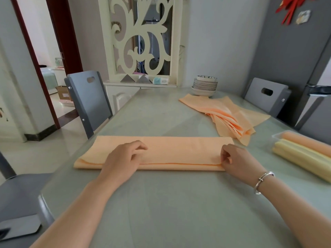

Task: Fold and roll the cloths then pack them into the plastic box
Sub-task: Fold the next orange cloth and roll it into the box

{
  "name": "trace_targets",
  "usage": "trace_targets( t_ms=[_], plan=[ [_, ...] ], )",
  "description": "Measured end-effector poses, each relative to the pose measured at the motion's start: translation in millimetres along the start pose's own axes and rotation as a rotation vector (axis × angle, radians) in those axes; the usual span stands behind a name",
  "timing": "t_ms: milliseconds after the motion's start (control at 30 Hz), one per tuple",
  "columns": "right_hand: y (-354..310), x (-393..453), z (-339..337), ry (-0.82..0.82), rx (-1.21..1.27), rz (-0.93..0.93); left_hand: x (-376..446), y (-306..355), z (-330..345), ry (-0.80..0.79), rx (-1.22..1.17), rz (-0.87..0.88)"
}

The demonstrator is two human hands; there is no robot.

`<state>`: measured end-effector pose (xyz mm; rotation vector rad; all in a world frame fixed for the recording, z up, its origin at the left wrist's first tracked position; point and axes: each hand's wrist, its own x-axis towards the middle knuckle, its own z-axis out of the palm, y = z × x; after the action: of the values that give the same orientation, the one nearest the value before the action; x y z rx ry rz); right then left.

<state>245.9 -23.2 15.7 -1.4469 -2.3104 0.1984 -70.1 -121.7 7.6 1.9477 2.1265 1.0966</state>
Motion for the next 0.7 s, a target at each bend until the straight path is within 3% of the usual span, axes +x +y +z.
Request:
trace_targets(
  t_ms=[200, 400, 567, 700],
  plan=[
    [-10, -3, -6, 0.035, 0.074, -0.012, -1, 12, 10, -0.093, -0.027, 0.168],
    [-6, -2, -7, -0.001, 0.073, 0.048, 0, 14, 17, -0.157, -0.056, 0.190],
    [8, 3, -6, 0.040, -0.014, 0.294, 4, 12, 23, -0.188, -0.149, 0.120],
    [24, 3, -13, -0.041, -0.149, 0.503, 7, 11, 27, -0.215, -0.164, 0.097]
  ],
)
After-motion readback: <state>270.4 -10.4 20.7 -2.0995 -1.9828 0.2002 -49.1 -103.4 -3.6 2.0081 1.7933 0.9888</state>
